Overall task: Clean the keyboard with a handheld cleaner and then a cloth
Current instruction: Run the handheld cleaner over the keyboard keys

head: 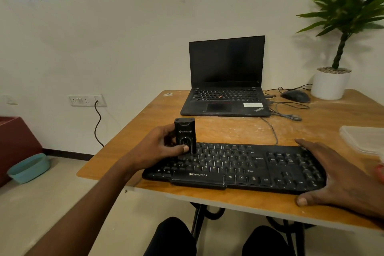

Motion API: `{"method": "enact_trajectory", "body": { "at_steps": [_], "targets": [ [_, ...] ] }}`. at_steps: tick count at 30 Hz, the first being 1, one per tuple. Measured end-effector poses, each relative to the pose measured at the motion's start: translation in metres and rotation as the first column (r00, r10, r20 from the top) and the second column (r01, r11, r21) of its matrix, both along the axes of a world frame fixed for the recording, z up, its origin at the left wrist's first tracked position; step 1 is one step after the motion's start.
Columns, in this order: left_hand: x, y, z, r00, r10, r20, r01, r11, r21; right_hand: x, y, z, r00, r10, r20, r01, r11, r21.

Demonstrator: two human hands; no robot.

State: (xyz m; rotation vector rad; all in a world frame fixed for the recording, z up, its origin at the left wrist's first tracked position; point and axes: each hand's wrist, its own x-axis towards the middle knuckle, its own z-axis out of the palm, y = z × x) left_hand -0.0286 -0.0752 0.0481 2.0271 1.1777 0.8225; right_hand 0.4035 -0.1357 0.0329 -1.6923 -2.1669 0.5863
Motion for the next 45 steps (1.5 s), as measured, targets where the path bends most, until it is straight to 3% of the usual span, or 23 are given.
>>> {"method": "enact_trajectory", "body": {
  "at_steps": [8, 20, 32, 41, 45],
  "targets": [
    [-0.008, -0.038, 0.000, 0.991, -0.130, 0.018, 0.131, 0.989, -0.068, 0.002, 0.001, -0.003, 1.000, -0.002, 0.024, 0.002, 1.000, 0.009],
    [0.022, 0.032, -0.004, 0.995, 0.089, -0.051, -0.085, 0.993, 0.083, 0.000, 0.000, -0.001, 1.000, -0.003, 0.025, 0.003, 1.000, 0.001],
    [0.005, -0.039, -0.003, 0.992, -0.128, -0.003, 0.128, 0.991, -0.041, -0.002, -0.003, 0.001, 1.000, -0.007, 0.010, 0.007, 1.000, 0.016],
    [0.023, 0.013, -0.005, 1.000, 0.023, 0.011, -0.024, 0.999, 0.045, -0.002, -0.005, 0.000, 1.000, -0.012, 0.015, 0.012, 1.000, 0.023],
    [0.030, 0.035, 0.000, 0.996, 0.067, -0.060, -0.061, 0.994, 0.089, -0.002, -0.005, 0.002, 1.000, -0.014, 0.010, 0.014, 0.999, 0.032]
  ]
}}
